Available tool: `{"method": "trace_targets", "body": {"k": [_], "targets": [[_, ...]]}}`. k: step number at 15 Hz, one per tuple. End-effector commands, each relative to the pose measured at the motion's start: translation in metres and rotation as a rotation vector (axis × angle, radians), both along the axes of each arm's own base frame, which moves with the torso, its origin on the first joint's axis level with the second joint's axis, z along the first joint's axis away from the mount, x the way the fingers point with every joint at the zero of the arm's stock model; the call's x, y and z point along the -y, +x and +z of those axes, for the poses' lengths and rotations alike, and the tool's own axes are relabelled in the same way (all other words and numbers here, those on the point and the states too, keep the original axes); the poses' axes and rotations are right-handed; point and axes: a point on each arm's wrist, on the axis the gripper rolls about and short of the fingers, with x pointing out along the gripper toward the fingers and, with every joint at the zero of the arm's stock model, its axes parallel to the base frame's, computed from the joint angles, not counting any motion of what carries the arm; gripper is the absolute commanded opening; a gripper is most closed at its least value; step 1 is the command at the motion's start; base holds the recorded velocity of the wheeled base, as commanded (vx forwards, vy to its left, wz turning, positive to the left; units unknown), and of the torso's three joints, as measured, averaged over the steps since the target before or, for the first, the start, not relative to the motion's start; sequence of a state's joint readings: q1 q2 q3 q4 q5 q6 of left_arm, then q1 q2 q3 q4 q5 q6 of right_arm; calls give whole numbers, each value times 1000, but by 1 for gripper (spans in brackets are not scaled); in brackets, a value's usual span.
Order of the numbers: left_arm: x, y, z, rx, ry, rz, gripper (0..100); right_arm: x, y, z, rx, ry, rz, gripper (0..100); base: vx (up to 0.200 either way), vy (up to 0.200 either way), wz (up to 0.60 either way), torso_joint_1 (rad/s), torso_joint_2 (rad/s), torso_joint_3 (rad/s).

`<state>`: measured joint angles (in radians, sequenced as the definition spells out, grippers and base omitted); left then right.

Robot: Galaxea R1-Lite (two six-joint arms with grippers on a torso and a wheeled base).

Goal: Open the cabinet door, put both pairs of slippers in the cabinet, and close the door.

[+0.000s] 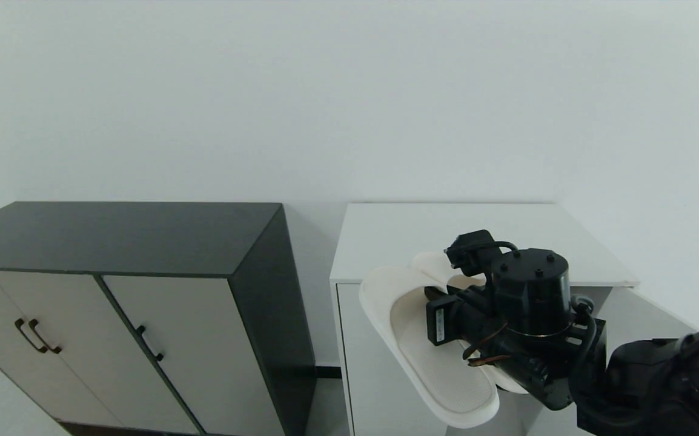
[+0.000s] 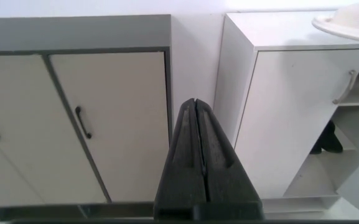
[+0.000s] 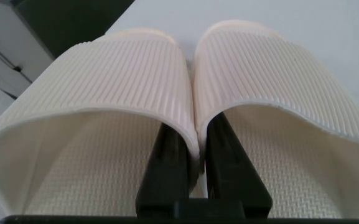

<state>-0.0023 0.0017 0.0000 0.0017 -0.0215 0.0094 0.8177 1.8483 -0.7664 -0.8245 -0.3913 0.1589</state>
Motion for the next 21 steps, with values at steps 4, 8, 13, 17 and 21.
{"method": "trace_targets", "body": {"k": [4,8,13,17,21], "targets": [[0,0,0,-1,-2,1,0,0,0,-3,-7,-6,0,0,-150,0,0,1,3,2],[0,0,0,-1,-3,-1,0,0,0,-3,-7,-6,0,0,0,0,0,0,0,0],[0,0,0,-1,-5,1,0,10,-4,-5,-13,-31,-12,0,0,0,0,0,0,0],[0,0,0,-1,-5,1,0,10,-4,-7,-16,-41,-9,0,0,0,0,0,0,0],[0,0,0,-1,-3,4,0,11,-5,-6,-15,-40,-9,0,0,-50,0,2,1,1]]}}
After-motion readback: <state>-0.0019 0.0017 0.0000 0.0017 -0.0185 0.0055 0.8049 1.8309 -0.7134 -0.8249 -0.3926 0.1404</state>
